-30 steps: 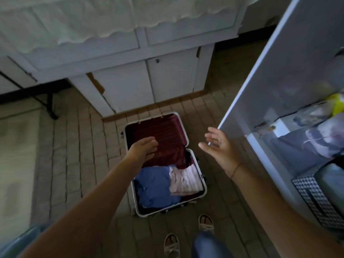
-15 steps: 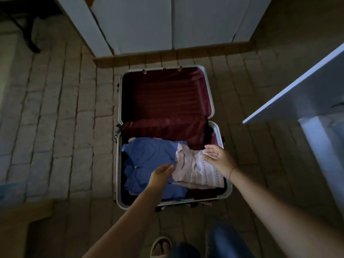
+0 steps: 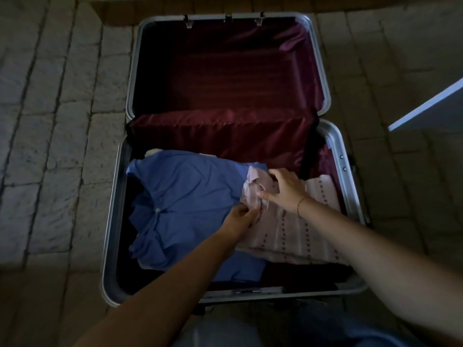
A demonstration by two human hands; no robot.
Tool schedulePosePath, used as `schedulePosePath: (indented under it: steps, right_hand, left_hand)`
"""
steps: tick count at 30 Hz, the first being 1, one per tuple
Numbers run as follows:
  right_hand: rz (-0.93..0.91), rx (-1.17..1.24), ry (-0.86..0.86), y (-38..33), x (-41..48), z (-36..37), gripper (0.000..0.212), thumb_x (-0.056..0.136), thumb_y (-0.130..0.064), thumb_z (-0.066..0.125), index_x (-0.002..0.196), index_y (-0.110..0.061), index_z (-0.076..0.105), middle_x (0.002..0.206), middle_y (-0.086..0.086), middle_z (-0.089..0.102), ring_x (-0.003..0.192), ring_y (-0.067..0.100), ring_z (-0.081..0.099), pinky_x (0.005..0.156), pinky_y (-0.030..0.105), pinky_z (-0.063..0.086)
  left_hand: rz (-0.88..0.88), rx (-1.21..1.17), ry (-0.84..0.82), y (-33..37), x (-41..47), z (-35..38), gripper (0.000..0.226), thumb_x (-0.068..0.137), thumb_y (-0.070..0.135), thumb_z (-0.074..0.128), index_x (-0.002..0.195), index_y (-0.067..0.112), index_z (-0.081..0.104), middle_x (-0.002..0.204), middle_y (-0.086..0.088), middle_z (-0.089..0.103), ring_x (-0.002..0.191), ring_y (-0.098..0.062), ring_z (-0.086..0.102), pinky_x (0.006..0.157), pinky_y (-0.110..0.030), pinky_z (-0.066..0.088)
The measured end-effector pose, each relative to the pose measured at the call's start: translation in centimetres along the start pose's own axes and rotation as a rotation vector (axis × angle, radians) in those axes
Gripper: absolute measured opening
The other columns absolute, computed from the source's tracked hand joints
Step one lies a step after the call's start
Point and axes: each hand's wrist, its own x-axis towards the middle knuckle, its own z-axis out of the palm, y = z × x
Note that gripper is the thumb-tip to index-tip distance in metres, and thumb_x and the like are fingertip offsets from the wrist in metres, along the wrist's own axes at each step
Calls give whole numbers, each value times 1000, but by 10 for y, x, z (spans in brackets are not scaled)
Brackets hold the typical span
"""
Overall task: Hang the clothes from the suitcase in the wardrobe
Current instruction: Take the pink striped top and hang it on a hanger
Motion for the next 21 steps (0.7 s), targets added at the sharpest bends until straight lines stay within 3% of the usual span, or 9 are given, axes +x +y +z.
schedulePosePath:
  steps: [2, 5, 7, 10, 12, 15, 17, 19, 21]
  right_hand:
    - [6, -42, -23, 2, 4, -3, 65, 76, -58, 65, 127, -21, 48, 128, 2, 52, 120, 27, 43, 98, 41, 36]
    - [17, -15, -96, 8, 4, -5, 56, 74, -57, 67, 110, -16, 55, 114, 4, 58, 112, 26, 46, 90, 37, 39]
    - [15, 2, -97, 12, 3, -5, 52, 74, -55, 69, 99, -11, 57, 107, 5, 57, 107, 25, 46, 87, 35, 39]
    - [29, 226, -96, 12, 1, -12, 45, 74, -51, 71, 84, -8, 60, 94, 1, 54, 95, 18, 50, 82, 30, 42]
    - [66, 504, -123, 8, -3, -26, 44, 74, -50, 72, 87, -8, 65, 91, -1, 60, 90, 14, 57, 79, 26, 43]
    - [123, 825, -170, -6, -22, -59, 60, 64, -61, 74, 98, -12, 68, 96, 5, 71, 94, 19, 66, 87, 36, 50]
    - [97, 945, -191, -25, -43, -92, 47, 68, -52, 74, 95, -15, 68, 98, 8, 71, 96, 23, 66, 88, 37, 50]
    - [68, 990, -162, -50, -63, -131, 33, 74, -42, 73, 88, -14, 62, 91, 5, 67, 91, 18, 62, 80, 31, 47]
    - [16, 1019, -146, -77, -85, -172, 24, 76, -35, 69, 91, -17, 60, 94, 1, 64, 92, 12, 60, 82, 26, 47]
  left_hand:
    - [-62, -19, -36, 0, -1, 1, 33, 94, 39, 53, 68, 17, 50, 57, 5, 44, 49, -8, 40, 46, -19, 33]
    - [-52, 72, -86, -1, -1, 3, 27, 89, 36, 60, 90, 9, 66, 80, -5, 62, 73, -15, 57, 64, -27, 46]
    - [-30, 109, -85, -2, -2, 6, 32, 88, 33, 63, 99, 3, 67, 89, -9, 65, 81, -18, 59, 69, -28, 47]
    - [-9, 97, -43, 1, -6, 4, 25, 88, 31, 64, 87, 6, 66, 79, -7, 60, 75, -17, 54, 67, -28, 44]
    - [16, 50, -37, 9, -13, -3, 22, 88, 31, 63, 81, 10, 64, 79, -7, 61, 77, -19, 55, 73, -31, 45]
    - [60, -40, -71, 34, -41, -14, 26, 92, 32, 58, 85, 8, 66, 84, -8, 64, 81, -19, 59, 79, -35, 50]
    - [99, 0, -92, 60, -72, -18, 37, 90, 38, 57, 94, 2, 66, 87, -9, 64, 82, -19, 59, 79, -35, 49]
    - [135, 82, -79, 92, -107, -21, 36, 88, 42, 56, 86, 7, 63, 82, -7, 62, 76, -18, 56, 72, -33, 46]
    - [178, 179, -24, 130, -143, -26, 30, 93, 38, 54, 77, 14, 59, 75, -4, 60, 68, -16, 55, 66, -31, 45]
